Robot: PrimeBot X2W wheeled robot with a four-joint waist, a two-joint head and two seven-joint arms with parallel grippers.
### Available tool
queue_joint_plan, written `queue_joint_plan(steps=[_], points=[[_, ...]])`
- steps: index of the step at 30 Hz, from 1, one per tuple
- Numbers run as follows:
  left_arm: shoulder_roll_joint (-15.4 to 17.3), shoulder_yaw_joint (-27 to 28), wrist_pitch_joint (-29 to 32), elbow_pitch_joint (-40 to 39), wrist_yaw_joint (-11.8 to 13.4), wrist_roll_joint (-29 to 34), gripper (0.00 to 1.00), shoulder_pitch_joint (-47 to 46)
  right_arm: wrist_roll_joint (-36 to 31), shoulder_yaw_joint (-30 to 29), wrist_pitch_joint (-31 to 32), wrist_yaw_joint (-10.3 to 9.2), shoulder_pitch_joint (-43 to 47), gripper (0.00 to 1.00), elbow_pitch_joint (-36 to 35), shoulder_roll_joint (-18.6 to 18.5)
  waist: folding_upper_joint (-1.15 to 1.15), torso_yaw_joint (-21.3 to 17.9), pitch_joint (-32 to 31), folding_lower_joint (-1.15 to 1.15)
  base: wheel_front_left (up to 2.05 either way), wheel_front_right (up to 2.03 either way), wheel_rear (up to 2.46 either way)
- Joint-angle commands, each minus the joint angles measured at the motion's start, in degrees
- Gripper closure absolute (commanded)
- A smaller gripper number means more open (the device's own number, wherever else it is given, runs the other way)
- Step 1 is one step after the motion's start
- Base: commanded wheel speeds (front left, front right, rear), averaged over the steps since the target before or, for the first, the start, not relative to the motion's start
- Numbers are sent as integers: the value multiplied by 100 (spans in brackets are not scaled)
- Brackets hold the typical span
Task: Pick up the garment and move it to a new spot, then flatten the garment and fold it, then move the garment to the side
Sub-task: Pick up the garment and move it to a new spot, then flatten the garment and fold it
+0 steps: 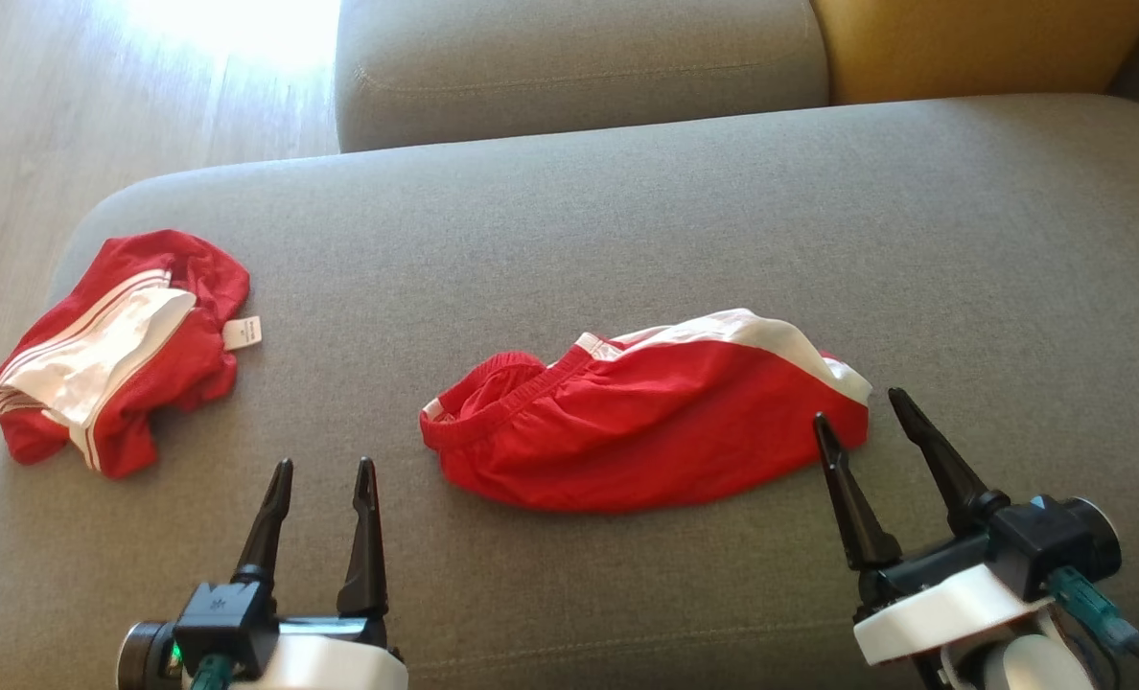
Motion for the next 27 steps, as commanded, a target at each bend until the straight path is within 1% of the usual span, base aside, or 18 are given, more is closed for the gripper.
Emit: queue_joint_plan(steps=[1,7,12,27], points=[[3,191,-30,-208,33,63,0,-204,-49,121,-36,-1,-148,0,-174,-3,0,5,-1,0,0,0,0],[3,238,-30,-196,22,94,0,-191,-89,136,-36,-1,-146,0,-176,-3,0,25,-13,0,0,0,0],[3,249,-30,-184,-35,185,0,-206,-92,119,-36,-1,-156,0,-186,-3,0,36,-15,0,0,0,0],[3,213,-30,-147,-54,218,0,-268,-54,123,-36,-1,-188,0,-156,-3,0,66,-27,0,0,0,0]])
